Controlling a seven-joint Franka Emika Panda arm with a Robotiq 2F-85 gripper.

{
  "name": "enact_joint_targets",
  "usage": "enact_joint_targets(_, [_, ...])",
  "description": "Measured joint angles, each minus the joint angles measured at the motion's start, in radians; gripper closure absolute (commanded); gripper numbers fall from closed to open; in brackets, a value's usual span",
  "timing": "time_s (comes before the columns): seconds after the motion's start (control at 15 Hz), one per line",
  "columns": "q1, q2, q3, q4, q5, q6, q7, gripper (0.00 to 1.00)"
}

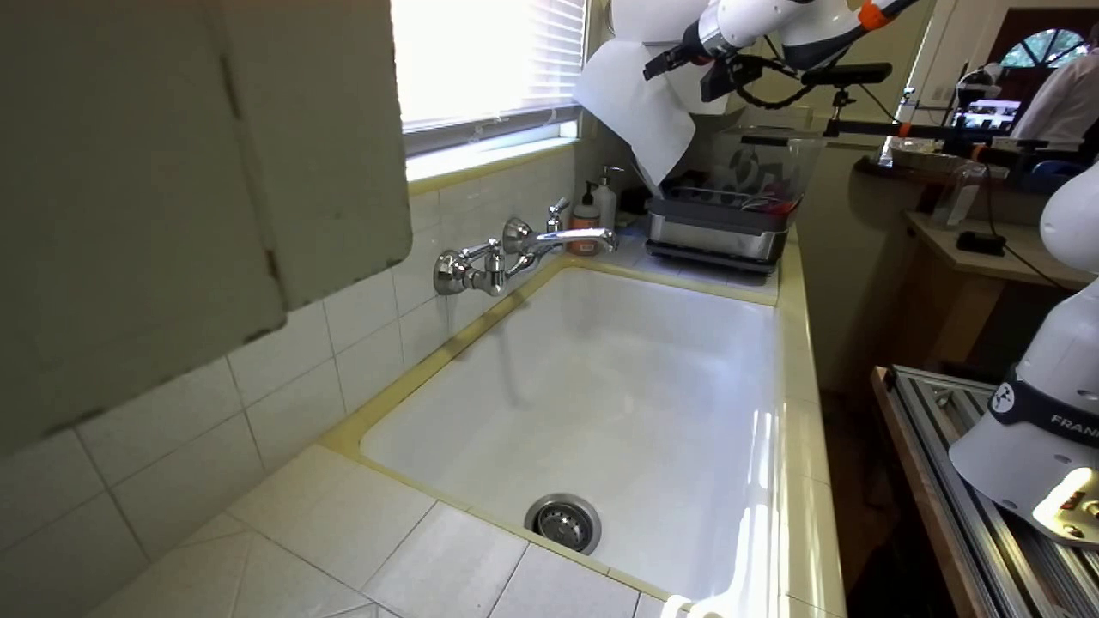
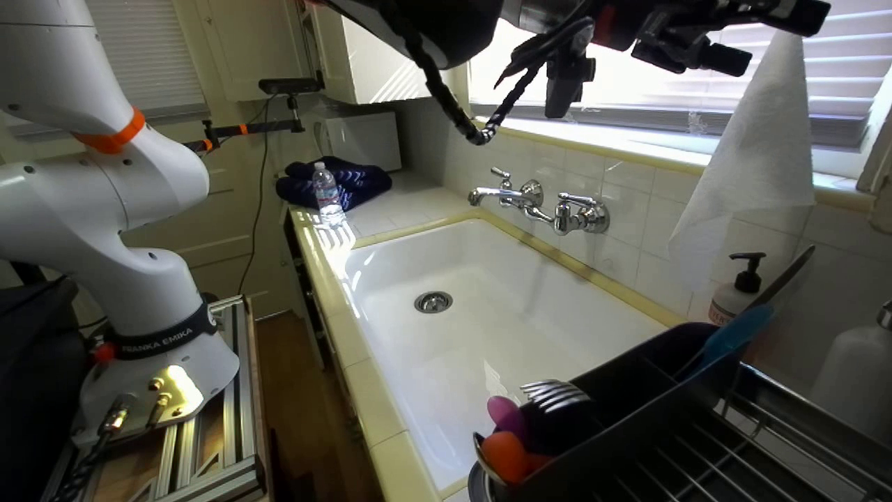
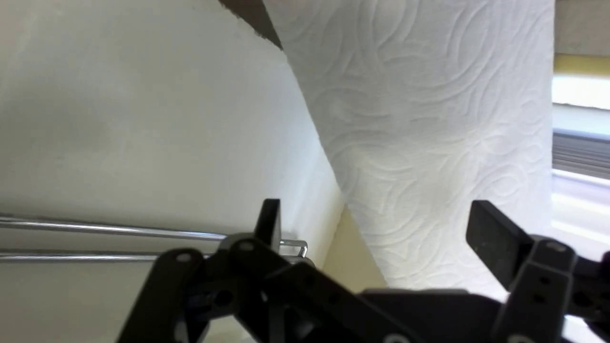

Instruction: Get a piece of paper towel on the right

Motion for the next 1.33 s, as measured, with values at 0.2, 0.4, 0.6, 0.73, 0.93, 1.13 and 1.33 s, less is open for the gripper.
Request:
enact_joint_targets(0.2, [-0.001,0.054,0.027,0.065,-0.123,0.000,0.135,0.00])
enact_joint_targets(0.4, [-0.010,0.111,0.072,0.132,-0.252,0.000,0.295,0.00])
enact_joint_targets(0.6, [-0.035,0.171,0.135,0.198,-0.374,-0.002,0.444,0.26])
enact_joint_targets(0.73, [-0.057,0.206,0.179,0.228,-0.436,-0.004,0.516,0.33])
enact_joint_targets(0.93, [-0.091,0.249,0.234,0.252,-0.472,-0.004,0.567,0.57])
enact_joint_targets(1.13, [-0.125,0.286,0.292,0.271,-0.470,-0.004,0.567,0.80])
enact_joint_targets(1.33, [-0.155,0.311,0.343,0.275,-0.470,-0.004,0.567,0.99])
